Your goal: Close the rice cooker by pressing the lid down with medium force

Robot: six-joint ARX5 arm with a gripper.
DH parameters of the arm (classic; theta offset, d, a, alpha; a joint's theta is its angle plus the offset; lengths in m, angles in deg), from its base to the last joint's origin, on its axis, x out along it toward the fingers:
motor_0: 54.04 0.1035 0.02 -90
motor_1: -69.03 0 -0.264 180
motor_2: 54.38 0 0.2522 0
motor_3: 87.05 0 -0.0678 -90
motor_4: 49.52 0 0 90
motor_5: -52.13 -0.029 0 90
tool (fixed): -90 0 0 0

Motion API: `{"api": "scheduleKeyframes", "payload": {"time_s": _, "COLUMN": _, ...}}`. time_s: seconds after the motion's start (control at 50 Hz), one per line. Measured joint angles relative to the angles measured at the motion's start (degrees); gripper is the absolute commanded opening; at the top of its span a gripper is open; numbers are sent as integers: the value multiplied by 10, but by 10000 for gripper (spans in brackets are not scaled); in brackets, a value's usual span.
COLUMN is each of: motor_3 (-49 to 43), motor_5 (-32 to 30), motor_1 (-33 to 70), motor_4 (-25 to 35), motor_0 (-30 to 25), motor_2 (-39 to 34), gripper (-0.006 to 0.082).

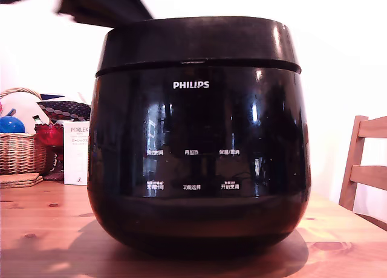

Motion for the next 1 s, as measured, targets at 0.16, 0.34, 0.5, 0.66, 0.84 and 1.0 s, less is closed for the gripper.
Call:
{"api": "scheduleKeyframes", "payload": {"time_s": 0.16, "motor_3": 13, "motor_5": -9, "motor_1": 19, "motor_4": -5, "motor_0": -18, "motor_2": 2, "gripper": -21}}
{"api": "scheduleKeyframes", "payload": {"time_s": 0.34, "motor_3": 1, "motor_5": -9, "motor_1": 18, "motor_4": -43, "motor_0": -15, "motor_2": 4, "gripper": -21}}
{"api": "scheduleKeyframes", "payload": {"time_s": 0.5, "motor_3": -23, "motor_5": -22, "motor_1": 17, "motor_4": -42, "motor_0": -3, "motor_2": 13, "gripper": -21}}
{"api": "scheduleKeyframes", "payload": {"time_s": 0.66, "motor_3": -37, "motor_5": -24, "motor_1": 5, "motor_4": -41, "motor_0": 9, "motor_2": 12, "gripper": -21}}
{"api": "scheduleKeyframes", "payload": {"time_s": 0.84, "motor_3": -71, "motor_5": -24, "motor_1": -36, "motor_4": -69, "motor_0": 31, "motor_2": 4, "gripper": -21}}
{"api": "scheduleKeyframes", "payload": {"time_s": 1.0, "motor_3": -110, "motor_5": -24, "motor_1": -62, "motor_4": -78, "motor_0": 48, "motor_2": -1, "gripper": -21}}
